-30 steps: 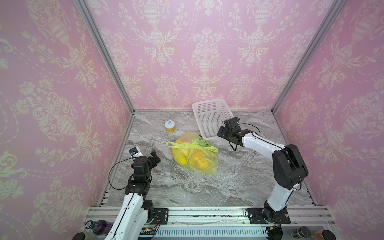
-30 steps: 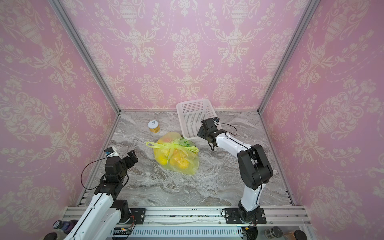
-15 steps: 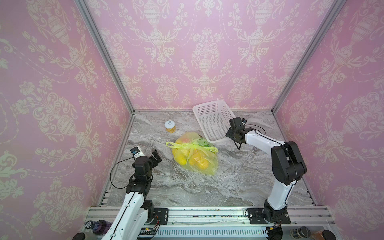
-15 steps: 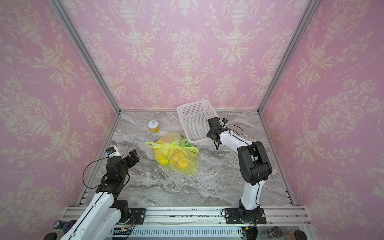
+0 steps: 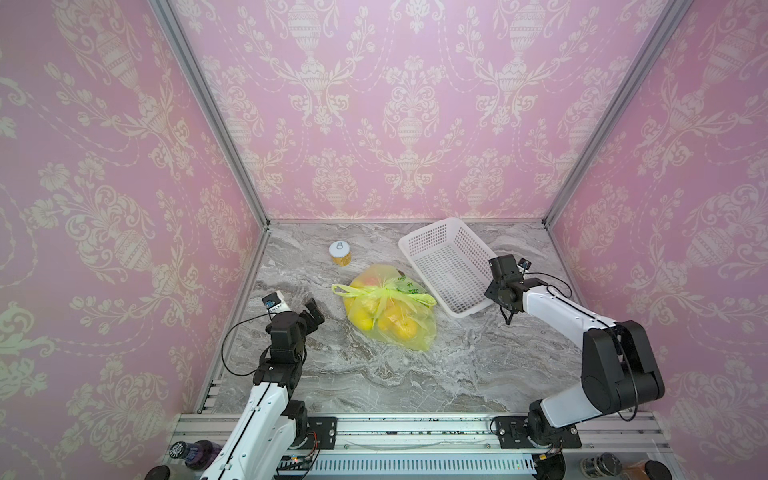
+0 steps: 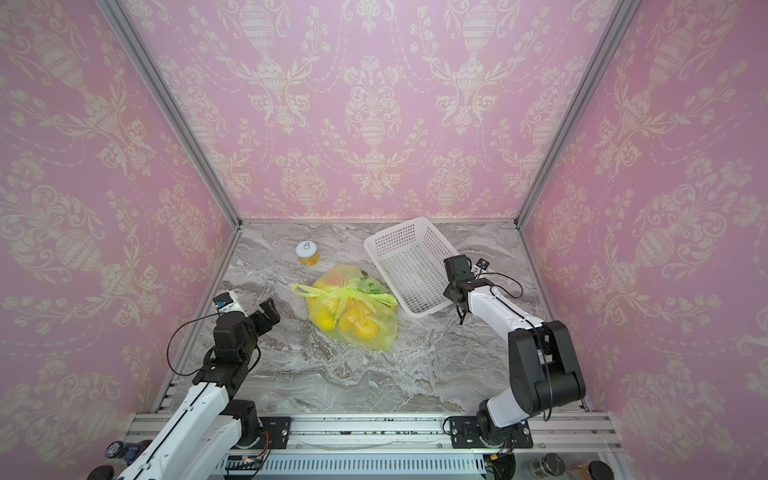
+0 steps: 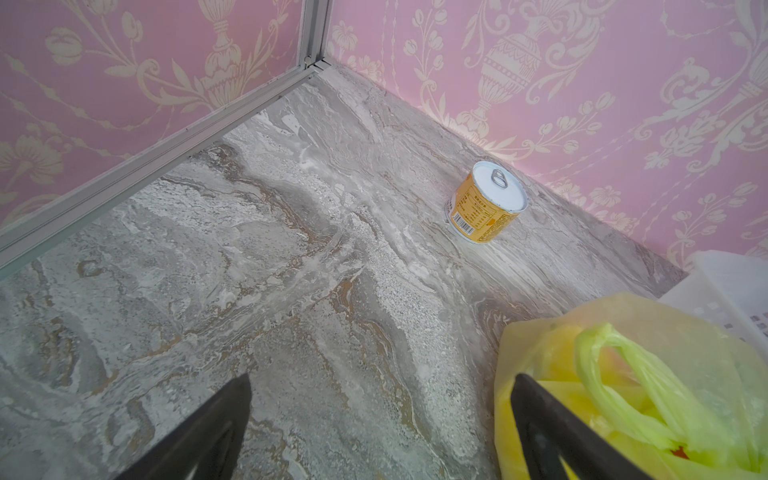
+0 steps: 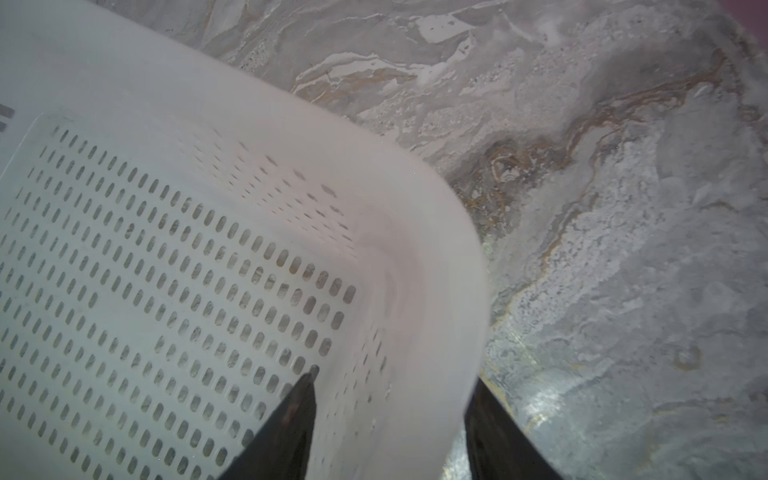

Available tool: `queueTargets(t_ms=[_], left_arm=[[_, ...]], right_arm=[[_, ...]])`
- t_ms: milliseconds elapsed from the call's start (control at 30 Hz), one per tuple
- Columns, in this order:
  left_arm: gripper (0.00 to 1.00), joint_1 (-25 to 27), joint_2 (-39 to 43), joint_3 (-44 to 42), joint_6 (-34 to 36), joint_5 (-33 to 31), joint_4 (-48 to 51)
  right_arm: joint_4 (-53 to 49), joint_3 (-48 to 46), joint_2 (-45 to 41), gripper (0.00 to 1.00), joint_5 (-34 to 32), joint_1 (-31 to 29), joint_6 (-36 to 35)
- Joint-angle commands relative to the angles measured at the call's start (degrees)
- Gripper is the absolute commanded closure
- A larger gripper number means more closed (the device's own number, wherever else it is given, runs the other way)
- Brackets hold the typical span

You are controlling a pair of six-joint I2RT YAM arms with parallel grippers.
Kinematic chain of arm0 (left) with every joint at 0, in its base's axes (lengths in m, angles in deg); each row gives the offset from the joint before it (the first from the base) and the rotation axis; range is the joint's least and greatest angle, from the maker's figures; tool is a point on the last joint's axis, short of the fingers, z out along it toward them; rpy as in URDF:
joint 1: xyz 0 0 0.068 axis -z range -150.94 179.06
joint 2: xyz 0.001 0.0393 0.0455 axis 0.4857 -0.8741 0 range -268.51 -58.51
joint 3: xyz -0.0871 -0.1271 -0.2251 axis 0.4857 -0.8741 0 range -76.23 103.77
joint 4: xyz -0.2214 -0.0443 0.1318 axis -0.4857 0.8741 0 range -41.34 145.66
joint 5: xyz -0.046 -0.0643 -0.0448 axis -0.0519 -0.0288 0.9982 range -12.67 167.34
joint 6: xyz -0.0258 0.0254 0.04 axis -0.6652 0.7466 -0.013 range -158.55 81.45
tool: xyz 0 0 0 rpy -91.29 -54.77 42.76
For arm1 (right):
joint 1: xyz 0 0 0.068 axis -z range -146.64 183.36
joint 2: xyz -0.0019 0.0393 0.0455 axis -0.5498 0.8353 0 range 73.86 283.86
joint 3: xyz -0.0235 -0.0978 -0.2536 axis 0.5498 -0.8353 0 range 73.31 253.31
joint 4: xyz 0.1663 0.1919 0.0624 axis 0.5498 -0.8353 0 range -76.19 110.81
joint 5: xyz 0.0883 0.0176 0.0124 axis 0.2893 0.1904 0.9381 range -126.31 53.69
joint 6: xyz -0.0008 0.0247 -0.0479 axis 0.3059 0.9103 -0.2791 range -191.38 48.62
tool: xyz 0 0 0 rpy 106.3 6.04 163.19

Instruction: Untie the knot of the plastic bag and take out the fruit

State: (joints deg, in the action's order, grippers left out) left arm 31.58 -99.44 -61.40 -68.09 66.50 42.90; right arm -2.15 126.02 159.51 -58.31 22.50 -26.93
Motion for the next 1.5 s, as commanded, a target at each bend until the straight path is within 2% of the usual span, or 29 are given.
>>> queueTargets(t_ms=[0,233,300,400,500,600,767,900,1000,1133,1233,1333,1467], left_arm=[[0.01,0.6,0.7,-0.2,-0.1,0.6,-0.1],[0.01,0.8,0.5,-0.2,0.0,-0.1,-0.6],[0.01,0.9,-0.1,0.0,0.0,-0.1,-0.7],[0.01,1.0,-0.4,0.2,0.1,0.1,-0.5],[0.01,1.3,-0.1,0.2,0.2,-0.1,-0.4],[0.01,1.4,0.1,0.0,0.3,-0.5,-0.6],[0.01,1.6,-1.3,0.4,0.7,-0.7,-1.7],[0.01,2.6,-2.4,0.8,1.3,-0.7,-1.8],[0.01,3.2,-2.2,0.8,1.7,-1.4,-1.8],[0.01,3.5,-2.9,0.9,1.9,-2.0,-2.6],[0.01,3.7,-4.1,1.3,2.2,-1.8,-3.2],[0.02,4.1,-5.4,1.8,2.6,-1.5,-3.2],[0.03,5.2,-5.5,1.9,3.2,-1.9,-3.3]], right_arm=[[-3.6,-1.9,-4.1,0.45,-2.0,1.8,-3.0],[-6.1,-3.3,-8.3,0.60,-0.4,3.9,-5.4],[-6.7,-3.0,-8.5,0.55,1.1,3.9,-5.9],[-6.9,-3.2,-8.9,0.34,3.5,3.7,-5.9],[-5.0,-5.0,-10.3,0.25,5.5,3.2,-5.6],[-3.8,-6.2,-12.2,0.23,5.5,2.2,-4.9],[-2.9,-7.5,-14.2,0.30,6.2,1.5,-4.2],[-5.7,-7.6,-19.0,0.26,4.0,0.9,-5.4],[-6.8,-8.6,-26.0,0.22,2.3,-1.2,-6.0],[-6.8,-8.5,-34.9,0.19,1.6,-7.3,-8.3],[-5.4,-8.1,-37.6,0.21,1.7,-13.5,-8.5],[-0.1,-8.2,-36.7,0.26,2.5,-21.2,-11.7],[8.9,-6.8,-30.0,0.25,-0.3,-32.6,-17.7]])
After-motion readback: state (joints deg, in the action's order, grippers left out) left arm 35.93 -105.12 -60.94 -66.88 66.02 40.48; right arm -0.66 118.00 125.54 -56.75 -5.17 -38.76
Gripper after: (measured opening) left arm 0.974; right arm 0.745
